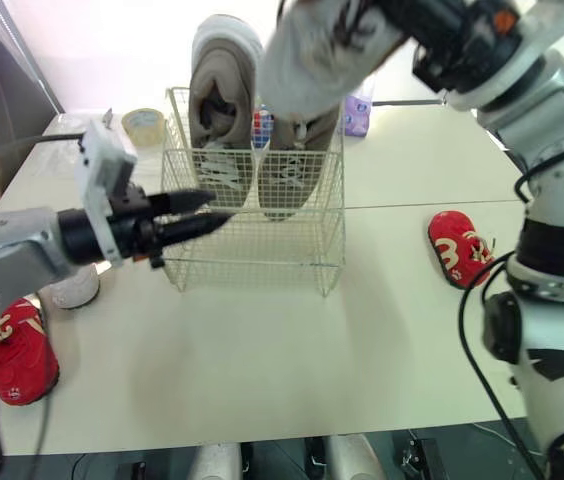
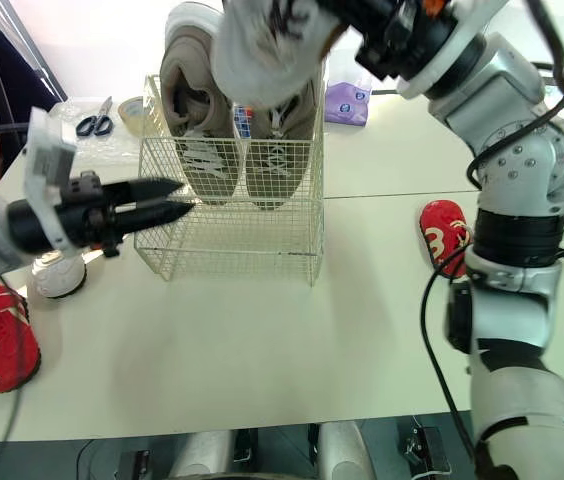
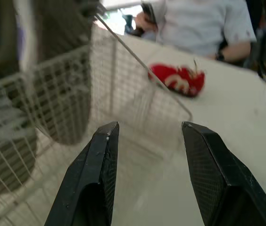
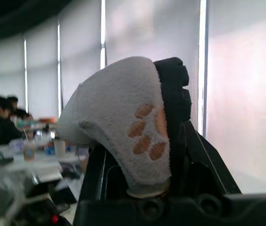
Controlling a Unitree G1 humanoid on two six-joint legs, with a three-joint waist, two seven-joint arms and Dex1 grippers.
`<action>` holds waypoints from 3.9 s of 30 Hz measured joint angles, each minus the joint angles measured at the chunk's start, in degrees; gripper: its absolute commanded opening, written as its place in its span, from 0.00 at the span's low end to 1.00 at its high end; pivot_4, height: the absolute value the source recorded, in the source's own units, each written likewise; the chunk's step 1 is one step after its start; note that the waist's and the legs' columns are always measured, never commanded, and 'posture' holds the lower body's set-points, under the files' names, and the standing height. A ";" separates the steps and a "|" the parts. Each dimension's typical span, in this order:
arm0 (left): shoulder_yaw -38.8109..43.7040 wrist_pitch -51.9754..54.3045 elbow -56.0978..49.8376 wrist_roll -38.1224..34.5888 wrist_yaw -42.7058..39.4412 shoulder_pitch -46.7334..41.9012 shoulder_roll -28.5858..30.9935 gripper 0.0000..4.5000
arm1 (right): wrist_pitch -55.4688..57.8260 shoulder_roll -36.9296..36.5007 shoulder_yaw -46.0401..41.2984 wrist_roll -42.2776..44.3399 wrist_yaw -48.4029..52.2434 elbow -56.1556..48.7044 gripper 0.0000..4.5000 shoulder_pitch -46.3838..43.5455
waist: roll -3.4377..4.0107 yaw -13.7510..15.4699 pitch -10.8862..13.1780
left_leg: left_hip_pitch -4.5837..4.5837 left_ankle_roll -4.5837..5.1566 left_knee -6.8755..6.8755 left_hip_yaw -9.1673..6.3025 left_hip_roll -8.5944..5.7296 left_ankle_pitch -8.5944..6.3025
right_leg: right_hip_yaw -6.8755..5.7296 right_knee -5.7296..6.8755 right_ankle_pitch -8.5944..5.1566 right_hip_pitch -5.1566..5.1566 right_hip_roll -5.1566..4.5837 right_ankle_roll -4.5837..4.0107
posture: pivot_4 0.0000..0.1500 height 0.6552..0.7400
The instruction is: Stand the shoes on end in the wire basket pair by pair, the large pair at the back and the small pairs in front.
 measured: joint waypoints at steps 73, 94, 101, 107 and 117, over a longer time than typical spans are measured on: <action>-10.26 -0.08 63.90 49.14 0.56 -11.37 -0.81 0.01 | 15.62 -11.45 6.20 -3.34 16.59 -27.90 1.00 24.31 | -0.34 1.25 -0.08 | 0.02 -0.11 -0.09 0.09 0.06 0.06 | -0.08 0.21 0.15 -0.14 -0.13 0.12 | 1.00 1.00; 9.08 -19.37 0.76 34.06 23.72 -10.92 -29.69 0.01 | 22.51 -16.65 -4.69 2.50 12.66 -17.24 1.00 25.17 | -0.54 1.55 -0.16 | 0.18 0.26 0.60 0.20 0.03 -0.18 | -0.07 0.15 0.34 0.39 -0.34 0.36 | 1.00 1.00; -4.38 -33.35 1.85 47.72 28.09 -6.00 -39.30 0.01 | 22.97 -16.47 -4.60 2.51 11.30 -16.18 1.00 23.98 | -0.55 1.60 -0.16 | 0.13 0.29 0.76 0.16 0.06 -0.18 | -0.05 0.13 0.37 0.45 -0.12 0.30 | 1.00 1.00; -9.09 -45.60 13.28 55.54 28.89 -4.42 -45.57 0.01 | 26.43 -18.97 -5.71 4.72 10.66 -19.77 1.00 26.79 | -0.55 1.77 -0.16 | 0.06 0.35 0.78 0.10 0.05 -0.21 | -0.10 0.07 0.38 0.44 -0.15 0.32 | 1.00 1.00; -14.52 -56.77 22.43 60.59 26.15 -0.11 -48.59 0.01 | 29.16 -18.45 -11.88 11.45 1.56 -26.06 1.00 32.06 | -0.54 1.76 -0.19 | 0.09 0.38 0.81 0.10 0.05 -0.23 | -0.09 0.07 0.42 0.47 -0.19 0.40 | 1.00 1.00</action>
